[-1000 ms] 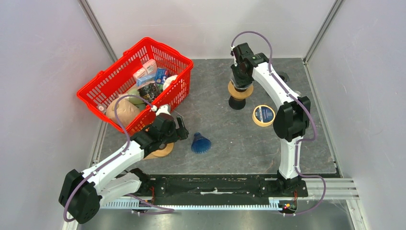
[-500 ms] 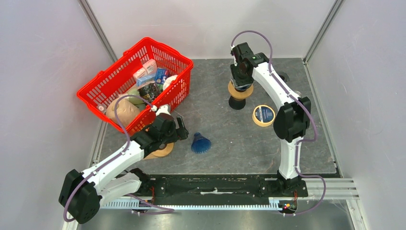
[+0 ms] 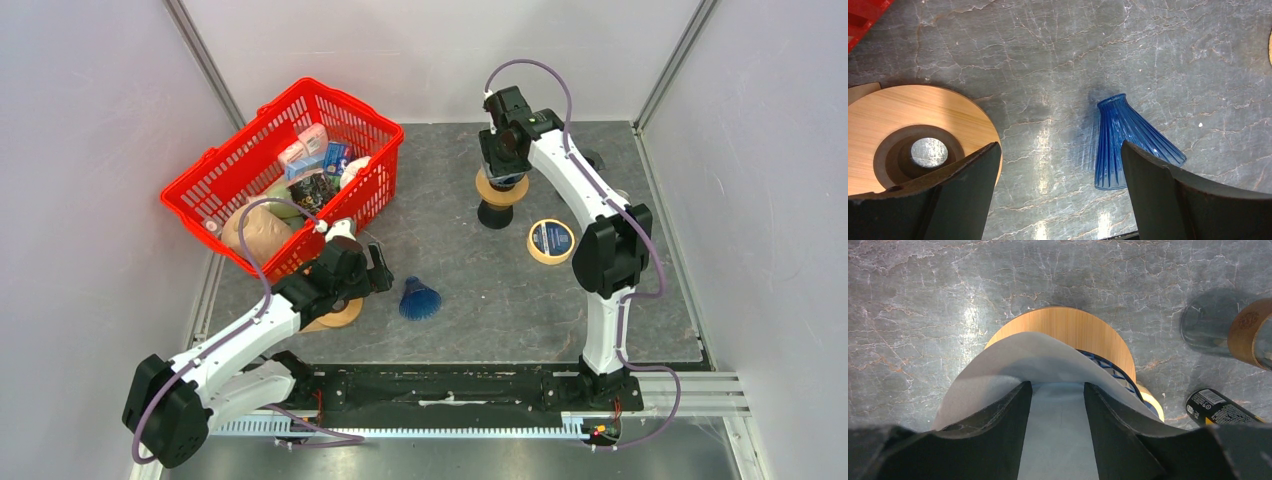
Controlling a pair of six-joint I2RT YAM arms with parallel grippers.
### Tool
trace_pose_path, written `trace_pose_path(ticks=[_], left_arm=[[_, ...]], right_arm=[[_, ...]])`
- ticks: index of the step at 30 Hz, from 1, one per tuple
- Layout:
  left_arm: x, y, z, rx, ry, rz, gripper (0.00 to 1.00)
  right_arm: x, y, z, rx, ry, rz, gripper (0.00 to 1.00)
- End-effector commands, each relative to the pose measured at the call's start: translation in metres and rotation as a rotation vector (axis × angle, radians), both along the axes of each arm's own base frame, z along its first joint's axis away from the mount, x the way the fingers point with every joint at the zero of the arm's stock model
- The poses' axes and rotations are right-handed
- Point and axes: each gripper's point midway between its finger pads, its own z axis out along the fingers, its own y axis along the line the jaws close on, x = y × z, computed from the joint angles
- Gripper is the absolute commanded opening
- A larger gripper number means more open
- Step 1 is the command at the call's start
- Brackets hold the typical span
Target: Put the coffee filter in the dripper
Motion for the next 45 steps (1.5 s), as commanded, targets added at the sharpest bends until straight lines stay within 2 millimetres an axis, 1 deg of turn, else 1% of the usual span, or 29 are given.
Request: trace_pose_path(ticks=[1,3,7,9,13,17,20,25,29,39,45], left_arm=[[0.011,0.004,0.016,0.006,-0.068,0.015,0.96],[0.011,0.004,0.017,0.007,-0.068,0.017,0.96],[0.011,0.005,0.017,0.007,-0.069,0.02,0.96],[0.01,0.005,0.017,0.007,-0.069,0.021,0.97],[0.01,0.006,0.016,0.009,-0.068,0.022,0.97],[0.009,0.006,0.016,0.009,-0.069,0.023,0.96],[0.009,0.006,0.016,0.007,-0.069,0.024,0.96],[0.009,0.006,0.016,0.007,-0.069,0.022,0.96],[0.009,0.006,0.016,0.006,-0.07,0.022,0.96],[0.008,0.006,0.018,0.002,-0.075,0.017,0.97],[0.009,0.004,0.017,-0.002,-0.073,0.013,0.97]], right_arm=[[-0.01,-0.008,-0.029,-0.066,0.087,-0.003,0.58],[-0.01,-0.008,-0.029,-0.066,0.087,-0.002,0.52],[-0.01,-0.008,-0.029,-0.064,0.086,-0.005,0.36],[-0.01,-0.008,-0.029,-0.064,0.086,-0.008,0.32],[-0.01,-0.008,-0.033,-0.064,0.095,-0.01,0.31],[-0.009,-0.008,-0.031,-0.062,0.09,-0.015,0.3],[-0.007,-0.007,-0.024,-0.054,0.073,-0.016,0.3],[-0.004,-0.007,-0.005,-0.044,0.028,-0.021,0.37],[0.0,-0.008,0.009,-0.037,-0.01,-0.034,0.37],[0.001,-0.009,0.028,-0.02,-0.052,-0.051,0.37],[-0.001,-0.009,0.04,-0.008,-0.077,-0.044,0.4]])
